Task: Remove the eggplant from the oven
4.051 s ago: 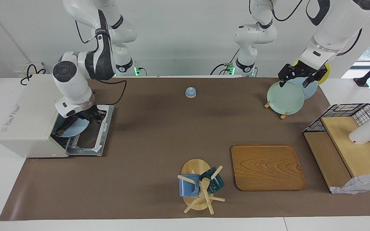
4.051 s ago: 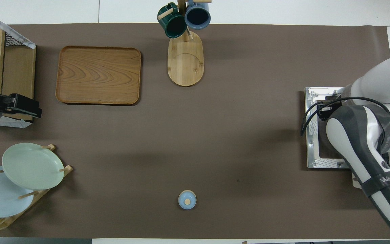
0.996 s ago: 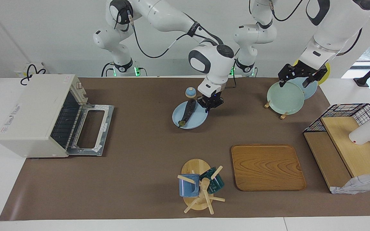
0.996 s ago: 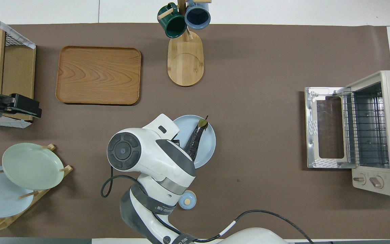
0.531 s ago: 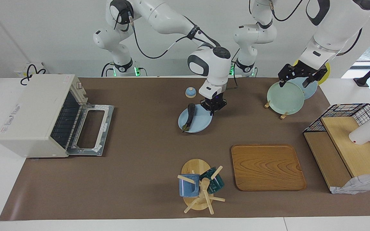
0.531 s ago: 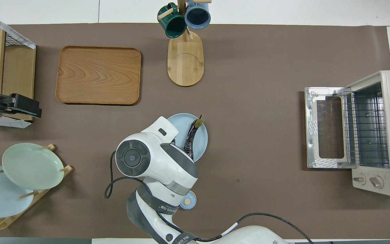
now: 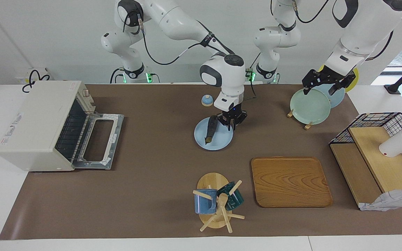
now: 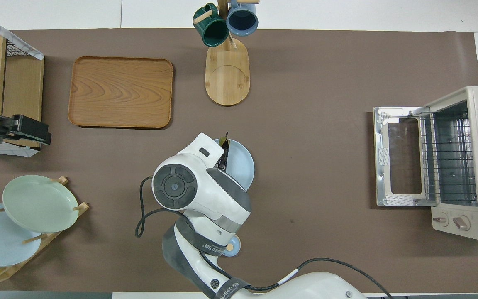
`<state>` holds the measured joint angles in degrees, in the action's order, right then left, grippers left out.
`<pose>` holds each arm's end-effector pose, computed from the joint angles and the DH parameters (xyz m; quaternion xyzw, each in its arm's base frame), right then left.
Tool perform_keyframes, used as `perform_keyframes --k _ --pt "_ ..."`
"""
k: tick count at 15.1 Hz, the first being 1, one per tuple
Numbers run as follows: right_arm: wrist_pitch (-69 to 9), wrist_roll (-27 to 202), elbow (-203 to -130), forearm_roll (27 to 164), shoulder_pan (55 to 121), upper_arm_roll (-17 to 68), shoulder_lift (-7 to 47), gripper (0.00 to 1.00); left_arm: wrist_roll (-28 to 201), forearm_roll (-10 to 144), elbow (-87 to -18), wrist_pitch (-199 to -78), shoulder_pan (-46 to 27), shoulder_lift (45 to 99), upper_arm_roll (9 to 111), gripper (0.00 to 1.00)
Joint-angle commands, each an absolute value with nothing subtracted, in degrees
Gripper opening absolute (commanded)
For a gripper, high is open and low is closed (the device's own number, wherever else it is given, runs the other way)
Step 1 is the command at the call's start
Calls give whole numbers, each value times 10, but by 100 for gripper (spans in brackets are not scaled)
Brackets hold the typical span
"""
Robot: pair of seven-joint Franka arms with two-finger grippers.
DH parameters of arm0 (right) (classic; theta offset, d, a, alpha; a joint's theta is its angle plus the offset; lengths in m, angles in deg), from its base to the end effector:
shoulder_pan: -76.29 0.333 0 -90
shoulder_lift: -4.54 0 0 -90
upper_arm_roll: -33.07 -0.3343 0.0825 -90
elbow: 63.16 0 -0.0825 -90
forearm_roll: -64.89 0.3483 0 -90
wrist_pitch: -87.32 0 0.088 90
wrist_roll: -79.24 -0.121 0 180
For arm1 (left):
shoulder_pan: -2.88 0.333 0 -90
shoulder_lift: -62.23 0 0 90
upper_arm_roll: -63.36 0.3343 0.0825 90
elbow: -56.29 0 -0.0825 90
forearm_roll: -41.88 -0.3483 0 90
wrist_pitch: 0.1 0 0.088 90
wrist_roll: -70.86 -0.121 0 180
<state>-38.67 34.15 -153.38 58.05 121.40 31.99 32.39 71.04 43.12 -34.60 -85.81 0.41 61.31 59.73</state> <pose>0.4756 0.4850 0.3915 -0.9957 -0.0398 -0.0814 0.0170 0.5010 -0.0566 0.6241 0.9979 -0.0520 -0.0377 0.0083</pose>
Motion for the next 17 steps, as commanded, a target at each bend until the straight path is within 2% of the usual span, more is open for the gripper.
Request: perform_keyframes --k 1,3,6,9,13,15,17 --pt "-301 410 -1526 581 1163 316 276 19 707 420 -348 -861 9 606 594 100" --pt "-252 480 -1532 582 1097 316 247 1 707 420 -349 -868 2 606 593 100" --pt "-203 538 -1549 580 1039 318 227 0 707 421 -360 -883 -7 606 586 100" --pt "-164 531 -1598 523 992 320 205 0 709 427 -366 -894 -57 615 584 100" --pt "-216 530 -1728 475 929 320 161 0 720 457 -422 -969 -111 620 584 100" --pt "-277 531 -1792 440 897 319 145 0 748 465 -429 -1007 -149 655 585 100" --pt "-305 534 -1828 439 876 318 136 0 761 465 -429 -1048 -183 693 585 100"
